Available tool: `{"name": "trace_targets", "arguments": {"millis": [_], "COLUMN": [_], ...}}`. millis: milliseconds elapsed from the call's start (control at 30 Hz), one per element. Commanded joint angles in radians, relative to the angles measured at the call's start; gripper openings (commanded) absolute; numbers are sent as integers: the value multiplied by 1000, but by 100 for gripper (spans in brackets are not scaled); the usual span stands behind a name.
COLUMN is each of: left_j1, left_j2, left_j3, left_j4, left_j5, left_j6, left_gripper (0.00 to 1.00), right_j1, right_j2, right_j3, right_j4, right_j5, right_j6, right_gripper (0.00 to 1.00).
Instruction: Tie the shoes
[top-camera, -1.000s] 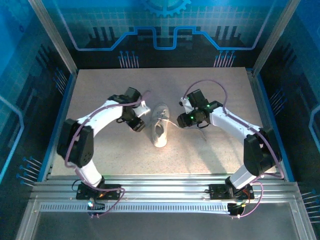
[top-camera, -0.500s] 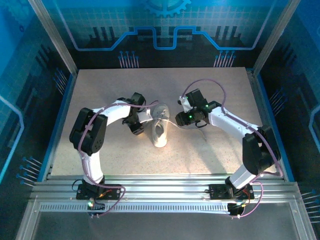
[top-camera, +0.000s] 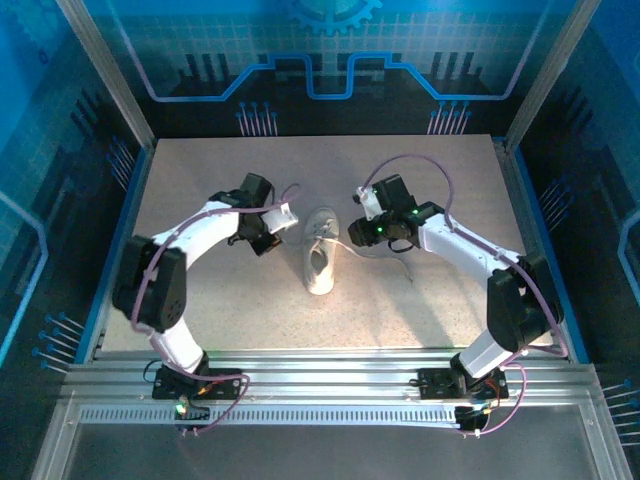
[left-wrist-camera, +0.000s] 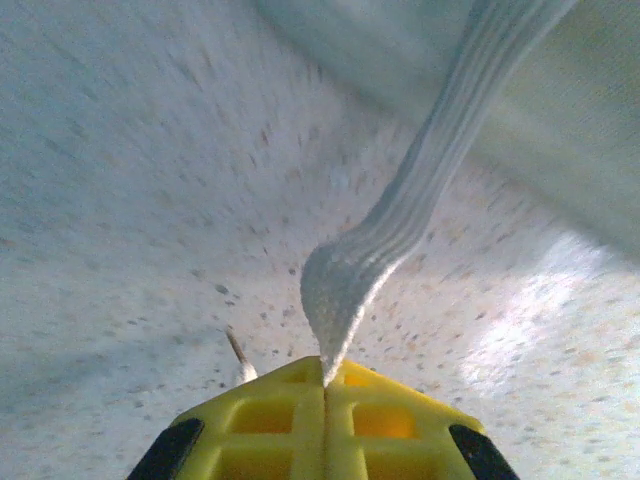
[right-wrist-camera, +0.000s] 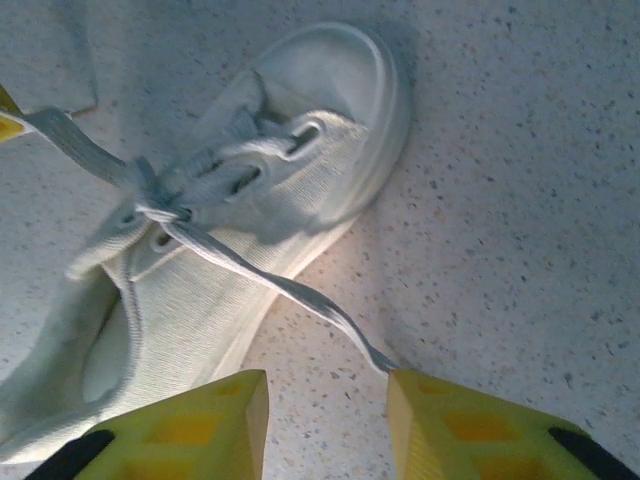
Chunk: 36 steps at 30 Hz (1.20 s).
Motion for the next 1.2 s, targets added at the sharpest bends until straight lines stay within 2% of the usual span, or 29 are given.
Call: {"name": "trace_targets", "arguments": {"millis": [0, 133, 267, 500, 700, 833, 1167], "left_j1": [3, 3, 3, 4, 27, 60, 107], "left_j2": [-114, -152, -156, -175, -184, -186, -190], "left_j3": [0, 3, 2, -16, 7, 19, 27], "left_j4": [26, 66, 109, 169, 166, 171, 184], "left_j5": [149, 231, 291, 314, 349, 399, 452], "left_j6": [-69, -142, -202, -225, -256, -287, -347], "left_gripper": [0, 0, 0, 0, 0, 0, 0], "right_j1": [11, 46, 89, 135, 158, 159, 158], "right_j2": [-27, -6, 8, 83, 172, 223, 340], "right_j3": [32, 59, 61, 99, 131, 158, 251], "right_j4": [66, 79, 147, 235, 273, 289, 234], "right_j5": [-81, -63, -111, -222, -241, -245, -283], "right_j6": [-3, -28, -88, -105, -114, -111, -139], "right_gripper": [35, 38, 44, 50, 50, 44, 46]}}
